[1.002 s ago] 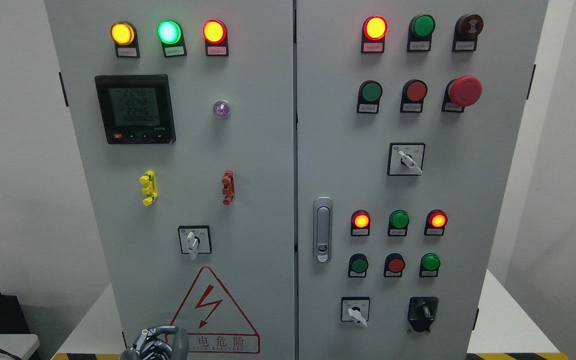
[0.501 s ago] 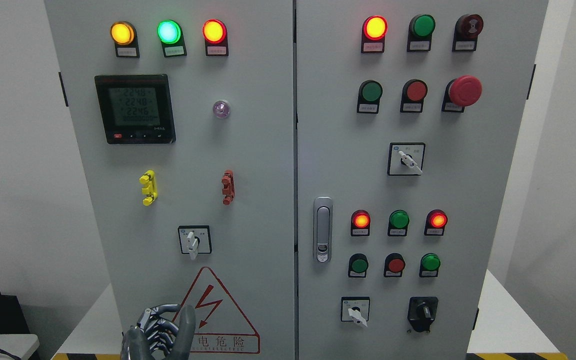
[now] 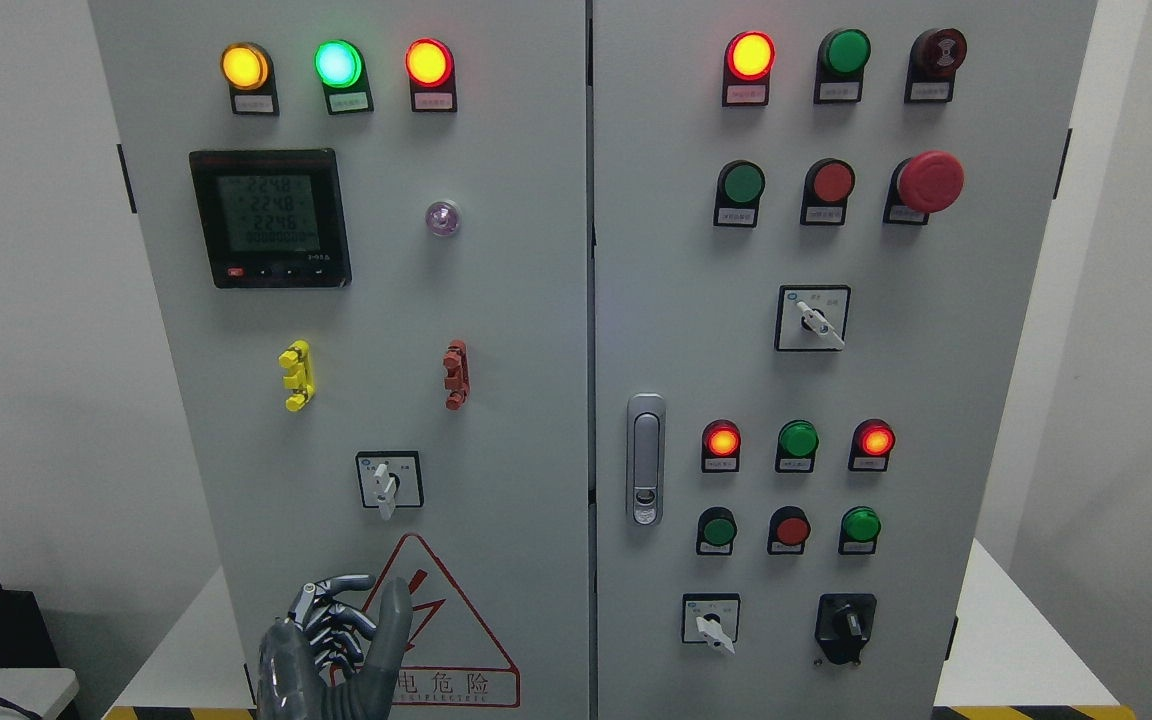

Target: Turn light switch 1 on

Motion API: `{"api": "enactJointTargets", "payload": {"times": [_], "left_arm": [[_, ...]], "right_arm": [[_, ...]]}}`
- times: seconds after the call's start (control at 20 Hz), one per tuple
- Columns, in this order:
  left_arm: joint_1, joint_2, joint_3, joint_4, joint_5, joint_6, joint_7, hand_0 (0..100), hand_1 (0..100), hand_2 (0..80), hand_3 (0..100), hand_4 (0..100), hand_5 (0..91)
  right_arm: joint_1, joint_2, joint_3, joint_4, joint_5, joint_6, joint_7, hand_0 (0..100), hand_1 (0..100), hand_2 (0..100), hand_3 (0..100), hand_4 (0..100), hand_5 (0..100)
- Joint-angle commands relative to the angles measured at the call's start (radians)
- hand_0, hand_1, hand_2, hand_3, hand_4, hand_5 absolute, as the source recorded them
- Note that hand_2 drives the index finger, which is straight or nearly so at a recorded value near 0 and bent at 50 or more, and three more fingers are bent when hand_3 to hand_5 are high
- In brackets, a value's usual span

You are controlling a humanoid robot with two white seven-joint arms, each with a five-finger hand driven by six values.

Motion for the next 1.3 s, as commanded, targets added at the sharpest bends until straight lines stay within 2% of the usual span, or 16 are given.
{"api": "enactJointTargets", "payload": {"times": [0.0, 0.2, 0.45, 0.6, 0.95, 1.1, 1.25], "left_arm": [[-0.03, -0.005, -0.016, 0.001, 0.001, 0.008, 0.004, 17, 39, 44.8, 82, 90, 86.5], [-0.064, -0.006, -0.014, 0.006, 0.008, 0.049, 0.004, 19, 39, 45.1, 82, 90, 86.6], [-0.076, -0.008, -0.014, 0.009, 0.008, 0.054, 0.007, 20, 38, 45.4, 82, 90, 86.7], [-0.079, -0.008, -0.014, 0.008, 0.008, 0.091, 0.039, 21, 38, 45.4, 82, 90, 86.7], [-0.102, -0.009, -0.012, 0.012, 0.024, 0.108, 0.038, 22, 39, 45.8, 82, 90, 86.7], [-0.102, -0.009, -0.012, 0.012, 0.03, 0.109, 0.039, 15, 45, 46.2, 81, 90, 86.8], [-0.113, -0.009, -0.008, 0.014, 0.03, 0.109, 0.039, 13, 48, 46.9, 81, 90, 86.8]], "right_arm": [[0.0, 0.0, 0.0, 0.0, -0.018, 0.001, 0.0, 12, 39, 0, 0, 0, 0], [0.0, 0.0, 0.0, 0.0, -0.018, 0.001, 0.0, 12, 39, 0, 0, 0, 0], [0.0, 0.0, 0.0, 0.0, -0.018, 0.001, 0.0, 12, 39, 0, 0, 0, 0], [0.0, 0.0, 0.0, 0.0, -0.017, 0.001, 0.0, 12, 39, 0, 0, 0, 0], [0.0, 0.0, 0.0, 0.0, -0.017, 0.001, 0.0, 12, 39, 0, 0, 0, 0], [0.0, 0.0, 0.0, 0.0, -0.017, 0.001, 0.0, 12, 39, 0, 0, 0, 0], [0.0, 0.0, 0.0, 0.0, -0.018, 0.001, 0.0, 12, 39, 0, 0, 0, 0]]}}
